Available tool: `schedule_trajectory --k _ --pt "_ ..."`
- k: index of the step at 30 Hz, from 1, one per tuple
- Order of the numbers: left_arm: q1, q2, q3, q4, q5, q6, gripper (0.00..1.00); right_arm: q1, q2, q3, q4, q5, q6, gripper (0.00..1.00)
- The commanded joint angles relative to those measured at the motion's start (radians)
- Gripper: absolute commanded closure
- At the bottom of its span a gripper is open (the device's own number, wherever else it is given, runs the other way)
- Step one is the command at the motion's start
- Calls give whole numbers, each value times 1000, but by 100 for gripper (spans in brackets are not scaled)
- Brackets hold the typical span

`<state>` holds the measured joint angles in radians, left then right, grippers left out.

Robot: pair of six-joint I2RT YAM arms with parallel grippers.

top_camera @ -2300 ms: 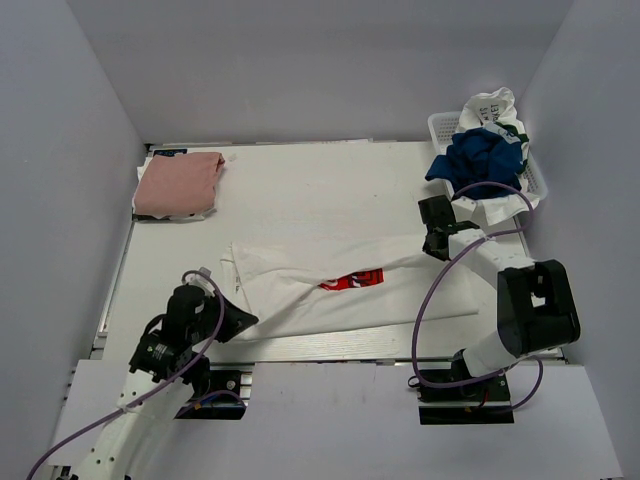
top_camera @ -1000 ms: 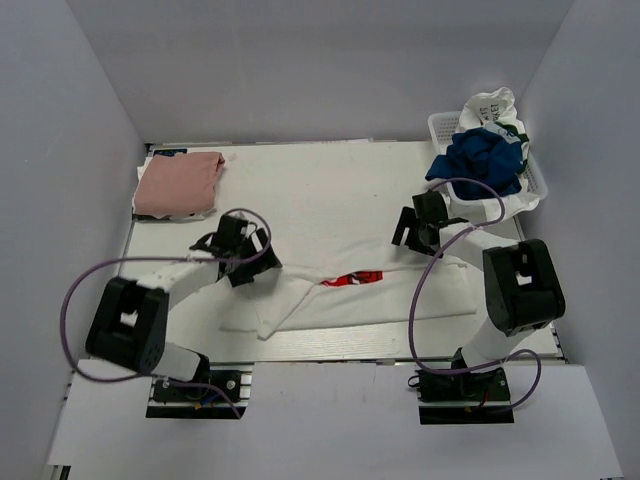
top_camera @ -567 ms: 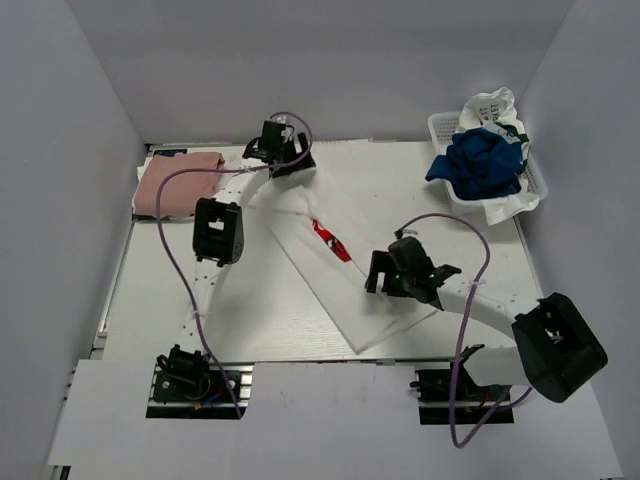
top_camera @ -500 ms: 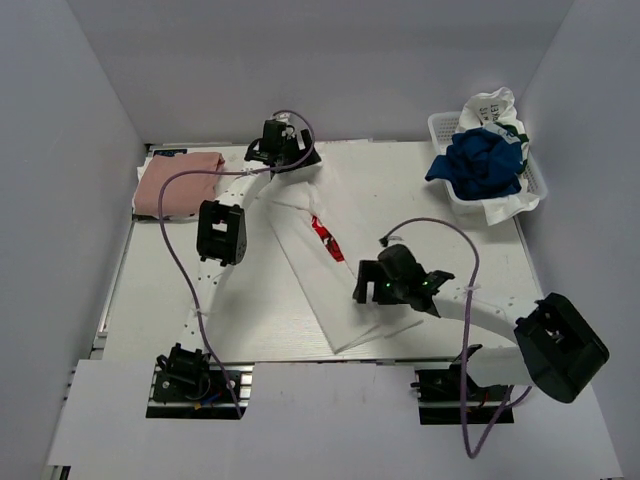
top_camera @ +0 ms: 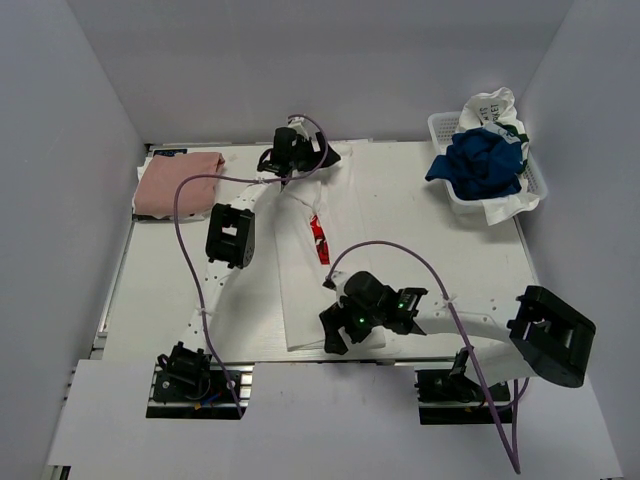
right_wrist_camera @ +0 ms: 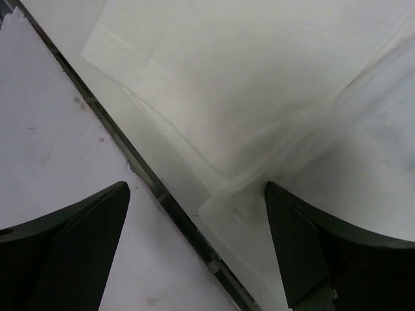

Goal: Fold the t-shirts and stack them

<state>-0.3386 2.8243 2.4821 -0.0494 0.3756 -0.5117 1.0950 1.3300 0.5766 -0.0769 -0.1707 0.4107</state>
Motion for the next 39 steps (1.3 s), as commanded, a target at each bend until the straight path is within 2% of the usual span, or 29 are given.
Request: schedule_trajectory --k 1,5,6,7,9,12,13,15,16,17,18,19,20,21,22,25,27,28,30,32,39 --pt "-16 -8 -26 -4 40 -19 0 17 12 55 5 -3 -61 10" --pt "-16 -122 -9 -4 -56 -19 0 13 -61 63 61 63 -27 10" --pt "-16 -158 -9 -4 -56 -19 0 13 -78 52 953 80 -3 10" --pt "-16 -199 -23 -18 -69 -19 0 6 -131 49 113 89 2 10" --pt "-16 -348 -55 -52 -69 -8 0 8 -181 49 117 166 31 10" --pt "-16 -524 -150 -228 -58 80 0 3 -264 49 36 325 110 10" --pt "-16 -665 -263 -272 -58 102 0 -6 -290 37 26 341 118 10" --pt "-25 -822 -427 -365 -41 122 0 -27 -311 34 -56 390 164 10" --pt "-25 -904 -633 -381 -41 122 0 -33 -308 45 -87 398 177 10" --pt "-25 -1081 -755 -363 -41 111 0 -56 -304 46 -118 399 186 10" --pt "-36 -1174 -882 -331 -41 102 0 -64 -301 49 -197 404 213 10" --pt "-46 -1265 -1127 -299 -58 90 0 -73 -295 49 -225 402 226 10" --pt "-46 -1355 -1238 -240 -72 26 0 -95 -289 37 -265 392 232 10" --pt "-60 -1516 -1340 -222 -72 -2 0 -104 -284 35 -308 384 255 10" --pt "-75 -1587 -1506 -222 -72 -34 0 -115 -287 31 -328 384 260 10" --pt "-112 -1802 -1736 -248 -46 -151 0 -152 -301 14 -408 347 263 10" --pt "-132 -1867 -1851 -283 15 -220 0 -173 -322 -24 -411 268 263 10" --pt "-154 -1908 -1877 -309 16 -240 0 -188 -325 -41 -402 181 257 10" --pt "-178 -1933 -1940 -399 29 -279 0 -202 -318 -64 -397 110 249 10" --pt "-218 -1945 -1986 -418 61 -297 0 -208 -308 -98 -383 36 251 10" --pt "-341 -1881 -2085 -452 71 -372 2 -244 -325 -133 -374 -9 250 10"
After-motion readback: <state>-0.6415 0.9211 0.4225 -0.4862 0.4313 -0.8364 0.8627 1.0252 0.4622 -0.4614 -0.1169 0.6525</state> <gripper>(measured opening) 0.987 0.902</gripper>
